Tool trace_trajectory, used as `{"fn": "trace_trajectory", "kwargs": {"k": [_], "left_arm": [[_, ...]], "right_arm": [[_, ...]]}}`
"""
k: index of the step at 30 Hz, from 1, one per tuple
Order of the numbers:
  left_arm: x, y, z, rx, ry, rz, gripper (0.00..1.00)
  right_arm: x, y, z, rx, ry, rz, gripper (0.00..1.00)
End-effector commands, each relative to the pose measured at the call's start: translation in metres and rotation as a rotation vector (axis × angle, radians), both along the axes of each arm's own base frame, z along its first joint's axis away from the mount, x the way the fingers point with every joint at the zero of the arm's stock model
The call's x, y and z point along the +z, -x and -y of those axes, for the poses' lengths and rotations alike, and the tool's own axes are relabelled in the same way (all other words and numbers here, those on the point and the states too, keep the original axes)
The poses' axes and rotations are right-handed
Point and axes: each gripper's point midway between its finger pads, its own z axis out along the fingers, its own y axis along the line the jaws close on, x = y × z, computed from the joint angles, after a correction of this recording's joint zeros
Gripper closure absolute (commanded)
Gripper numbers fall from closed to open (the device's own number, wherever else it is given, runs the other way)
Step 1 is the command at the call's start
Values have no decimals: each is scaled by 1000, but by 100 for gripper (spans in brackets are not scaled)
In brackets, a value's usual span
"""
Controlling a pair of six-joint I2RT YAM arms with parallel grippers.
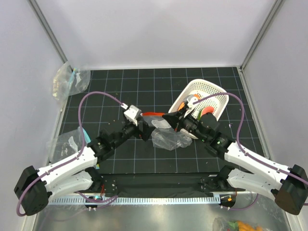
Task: Place the food in the zip-top bag and seal the zipper
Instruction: Open the zipper of the food storage bag.
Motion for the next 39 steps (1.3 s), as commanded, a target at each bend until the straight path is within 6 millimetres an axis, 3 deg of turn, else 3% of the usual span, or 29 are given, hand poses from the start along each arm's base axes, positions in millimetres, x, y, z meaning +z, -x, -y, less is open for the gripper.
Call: {"fn": "trace_trajectory", "kwargs": {"k": [1,5,8,12,15,20,21,25,29,31,36,38,39], "left_arm": [[36,-5,8,-53,-13,249,12],[25,-11,8,-44,-76,259,17],[23,-12,14,-70,-93,259,27],[13,-10,22,-121,-147,244,52],[9,-9,25,-132,-165,241,57],[11,0,33,-197,-175,252,90],[7,1,34,-208,-190,241,99],[8,4,34,-216,-194,241,100],[9,4,33,-214,-205,245,100],[6,2,31,-195,-221,237,100],[13,-6,19,-98,-197,213,99],[19,-12,10,-11,-150,181,89],[21,-16,4,41,-130,167,85]], "right_arm": [[25,3,-6,29,-49,29,94],[26,6,-9,55,-55,30,94],[25,8,-14,81,-49,29,94],[24,13,-20,129,-49,30,94],[24,15,-23,146,-49,31,94],[22,13,-23,143,-43,26,89],[21,13,-24,141,-42,20,85],[21,11,-25,141,-35,13,75],[22,9,-21,118,-29,10,49],[23,7,-18,97,-28,12,44],[17,-3,-12,30,6,-18,46],[8,-13,-9,-25,49,-60,44],[-4,-19,-11,-39,83,-90,50]]}}
